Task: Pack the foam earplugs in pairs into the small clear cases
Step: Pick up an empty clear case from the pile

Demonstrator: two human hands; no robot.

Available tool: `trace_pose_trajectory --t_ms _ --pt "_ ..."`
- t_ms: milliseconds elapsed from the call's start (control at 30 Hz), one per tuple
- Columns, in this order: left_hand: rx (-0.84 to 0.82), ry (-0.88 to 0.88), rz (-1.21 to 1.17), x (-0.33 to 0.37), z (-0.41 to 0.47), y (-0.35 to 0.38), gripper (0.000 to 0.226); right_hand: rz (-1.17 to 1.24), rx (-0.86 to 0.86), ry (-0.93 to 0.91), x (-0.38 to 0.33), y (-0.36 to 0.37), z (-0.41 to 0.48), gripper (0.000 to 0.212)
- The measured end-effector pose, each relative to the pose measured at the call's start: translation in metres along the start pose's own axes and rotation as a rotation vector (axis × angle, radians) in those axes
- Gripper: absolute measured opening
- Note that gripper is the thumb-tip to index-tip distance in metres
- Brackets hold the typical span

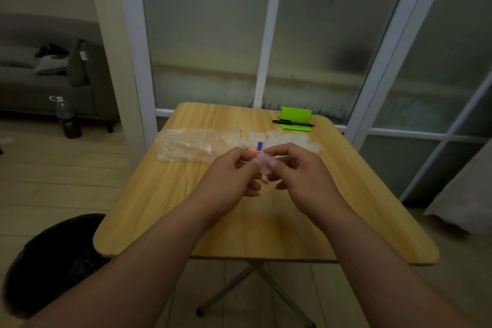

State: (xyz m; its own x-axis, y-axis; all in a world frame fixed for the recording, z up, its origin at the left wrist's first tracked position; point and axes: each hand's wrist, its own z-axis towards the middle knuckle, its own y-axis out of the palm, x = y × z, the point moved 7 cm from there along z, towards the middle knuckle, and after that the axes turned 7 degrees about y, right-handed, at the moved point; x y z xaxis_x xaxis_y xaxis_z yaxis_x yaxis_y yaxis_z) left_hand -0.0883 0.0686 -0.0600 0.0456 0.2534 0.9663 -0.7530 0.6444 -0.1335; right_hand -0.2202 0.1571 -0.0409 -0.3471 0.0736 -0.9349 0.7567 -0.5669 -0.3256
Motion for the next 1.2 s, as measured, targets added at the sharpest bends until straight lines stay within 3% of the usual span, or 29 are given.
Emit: trace_pose_trajectory --t_ms 100,300,567,767,1000,1200 --pt "-0.03 -0.146 -0.214 -0.009 0.0 0.001 0.031 -0.083 -0.044 -0.091 -0.004 0.001 -0.003 0.02" --pt "-0.098 -0.231 -0.482 -0.013 0.001 0.009 0.018 -0.024 -0.027 -0.059 -0.002 -0.001 -0.003 0.021" --pt "-0.065 -0.214 -0.417 -0.012 0.0 0.01 0.035 0.086 -0.034 0.199 0.018 -0.006 -0.001 0.015" --pt "-0.183 -0.204 -0.364 -0.006 -0.009 0.018 0.031 0.052 -0.116 0.203 0.018 -0.008 -0.001 0.022" --pt "-0.227 -0.228 -0.309 -0.014 -0.019 0.024 0.03 0.03 -0.269 0.273 0.027 -0.008 -0.009 0.021" --pt "-0.208 -0.258 -0.337 -0.026 -0.021 0.029 0.026 0.079 -0.286 0.304 0.032 -0.004 -0.013 0.02"
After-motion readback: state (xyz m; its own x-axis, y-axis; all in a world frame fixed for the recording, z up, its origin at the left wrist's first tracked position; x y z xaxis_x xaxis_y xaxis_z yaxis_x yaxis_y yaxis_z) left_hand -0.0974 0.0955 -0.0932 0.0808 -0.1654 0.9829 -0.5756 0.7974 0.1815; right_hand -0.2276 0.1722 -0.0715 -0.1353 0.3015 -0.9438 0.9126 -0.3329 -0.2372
